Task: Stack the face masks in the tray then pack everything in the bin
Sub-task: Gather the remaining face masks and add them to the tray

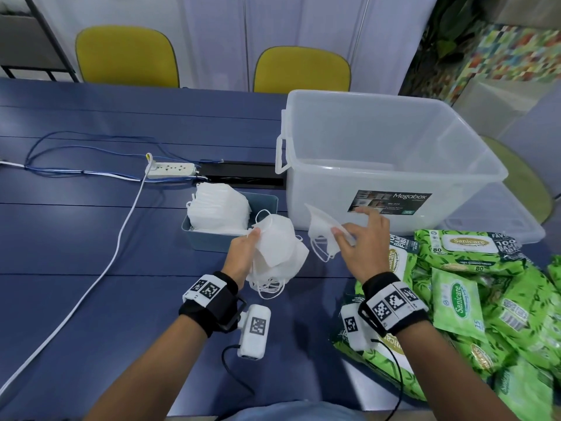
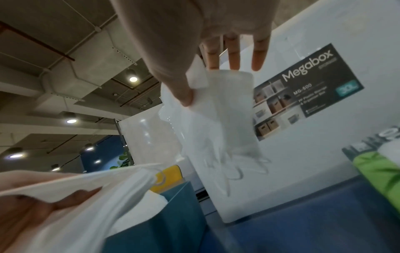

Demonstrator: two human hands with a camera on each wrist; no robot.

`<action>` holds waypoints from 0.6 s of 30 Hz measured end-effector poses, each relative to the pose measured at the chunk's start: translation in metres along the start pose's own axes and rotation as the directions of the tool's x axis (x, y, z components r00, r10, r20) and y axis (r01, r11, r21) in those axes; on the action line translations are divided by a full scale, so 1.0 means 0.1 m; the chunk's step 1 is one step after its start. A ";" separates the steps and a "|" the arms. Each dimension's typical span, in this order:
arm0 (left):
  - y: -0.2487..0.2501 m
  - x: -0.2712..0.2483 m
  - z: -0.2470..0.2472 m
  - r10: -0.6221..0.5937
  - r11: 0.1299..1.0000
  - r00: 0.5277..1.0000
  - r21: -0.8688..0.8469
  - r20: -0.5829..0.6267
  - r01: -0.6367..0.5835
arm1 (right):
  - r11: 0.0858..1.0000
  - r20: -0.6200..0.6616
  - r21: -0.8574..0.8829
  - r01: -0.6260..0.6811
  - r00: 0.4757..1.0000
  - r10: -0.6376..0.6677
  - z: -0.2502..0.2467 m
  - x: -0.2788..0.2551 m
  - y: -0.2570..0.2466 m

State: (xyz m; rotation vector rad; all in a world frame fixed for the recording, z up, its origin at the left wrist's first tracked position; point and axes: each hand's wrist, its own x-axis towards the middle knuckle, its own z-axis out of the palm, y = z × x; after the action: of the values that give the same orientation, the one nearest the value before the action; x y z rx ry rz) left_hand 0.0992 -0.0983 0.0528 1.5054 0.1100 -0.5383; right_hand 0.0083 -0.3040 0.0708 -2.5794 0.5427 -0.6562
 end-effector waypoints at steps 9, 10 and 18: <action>-0.01 -0.04 0.12 -0.122 0.993 0.978 0.032 0.168 0.118 | 0.898 0.002 0.320 0.303 0.947 -0.320 -0.04 -0.02 -0.28; -0.01 -0.04 0.13 -0.116 0.993 0.975 0.023 0.191 0.114 | 0.878 0.086 0.385 0.284 0.936 -0.341 -0.01 -0.08 -0.32; 0.03 -0.05 0.04 -0.137 0.987 0.966 -0.057 0.220 0.153 | 0.856 0.387 0.460 0.235 0.815 -0.431 0.09 -0.31 -0.33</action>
State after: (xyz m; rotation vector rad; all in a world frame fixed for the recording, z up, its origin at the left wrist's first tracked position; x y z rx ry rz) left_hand 0.0943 -0.1012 0.0576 1.3648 0.0710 -0.8041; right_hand -0.0034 -0.2598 0.0683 -2.3294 -0.2116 -0.1736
